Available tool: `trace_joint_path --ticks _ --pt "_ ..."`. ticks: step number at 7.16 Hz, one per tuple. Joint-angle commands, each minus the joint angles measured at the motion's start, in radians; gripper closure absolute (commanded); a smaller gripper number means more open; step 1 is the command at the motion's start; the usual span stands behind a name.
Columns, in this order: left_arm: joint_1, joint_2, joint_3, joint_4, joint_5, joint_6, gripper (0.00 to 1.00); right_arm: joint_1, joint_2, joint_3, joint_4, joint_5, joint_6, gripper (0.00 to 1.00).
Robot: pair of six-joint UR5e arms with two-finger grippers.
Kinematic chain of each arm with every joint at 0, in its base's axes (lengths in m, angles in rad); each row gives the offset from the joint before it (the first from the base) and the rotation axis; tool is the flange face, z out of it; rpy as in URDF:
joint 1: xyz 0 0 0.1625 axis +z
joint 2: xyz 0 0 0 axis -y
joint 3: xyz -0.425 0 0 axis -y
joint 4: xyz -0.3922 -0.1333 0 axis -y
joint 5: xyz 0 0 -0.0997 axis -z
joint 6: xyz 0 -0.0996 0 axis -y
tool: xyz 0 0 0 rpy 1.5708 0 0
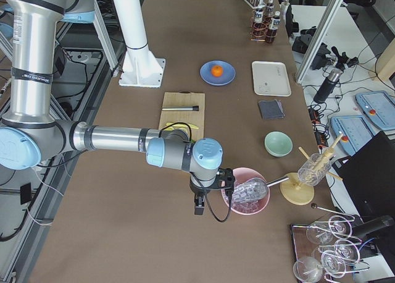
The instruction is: Pick orange to plate
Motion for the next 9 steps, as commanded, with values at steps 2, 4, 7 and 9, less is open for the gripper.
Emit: trace_joint_path --ticks 2,4,7,9 --pt "-0.001 0.000 0.000 0.002 0.000 0.000 0.02 0.000 0.000 0.000 0.000 0.008 -0.001 0.00" --pt "-0.002 -0.001 -0.005 0.003 0.002 0.003 0.02 0.000 -0.003 0.023 0.000 0.019 0.000 0.00" --pt "-0.014 -0.001 -0.008 0.003 -0.005 0.002 0.02 0.000 -0.003 0.028 0.000 0.019 0.000 0.00" --pt "-0.016 0.000 -0.006 0.005 -0.005 0.002 0.02 0.000 -0.005 0.028 0.000 0.027 0.000 0.00"
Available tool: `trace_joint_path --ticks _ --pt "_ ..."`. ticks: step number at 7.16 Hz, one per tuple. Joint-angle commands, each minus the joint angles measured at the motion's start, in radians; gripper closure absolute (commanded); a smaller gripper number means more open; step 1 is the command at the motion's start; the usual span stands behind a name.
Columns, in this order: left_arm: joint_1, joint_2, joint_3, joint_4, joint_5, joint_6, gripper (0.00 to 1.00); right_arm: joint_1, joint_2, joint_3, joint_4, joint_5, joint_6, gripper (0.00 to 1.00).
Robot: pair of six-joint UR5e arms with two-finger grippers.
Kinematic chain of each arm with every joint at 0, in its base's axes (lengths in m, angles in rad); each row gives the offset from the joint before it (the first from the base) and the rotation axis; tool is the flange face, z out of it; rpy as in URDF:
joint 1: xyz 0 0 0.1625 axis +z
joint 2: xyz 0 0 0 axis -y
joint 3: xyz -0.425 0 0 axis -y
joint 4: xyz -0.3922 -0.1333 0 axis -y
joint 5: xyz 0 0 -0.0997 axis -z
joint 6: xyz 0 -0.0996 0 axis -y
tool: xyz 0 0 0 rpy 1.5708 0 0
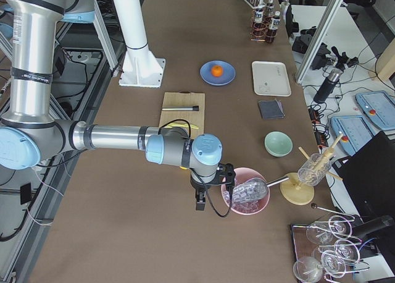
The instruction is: Pick orange to plate
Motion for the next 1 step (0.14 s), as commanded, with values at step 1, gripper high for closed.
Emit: trace_joint_path --ticks 1 --pt "0.000 0.001 0.001 0.001 0.001 -0.001 0.02 0.000 -0.001 0.001 0.000 0.002 0.000 0.00"
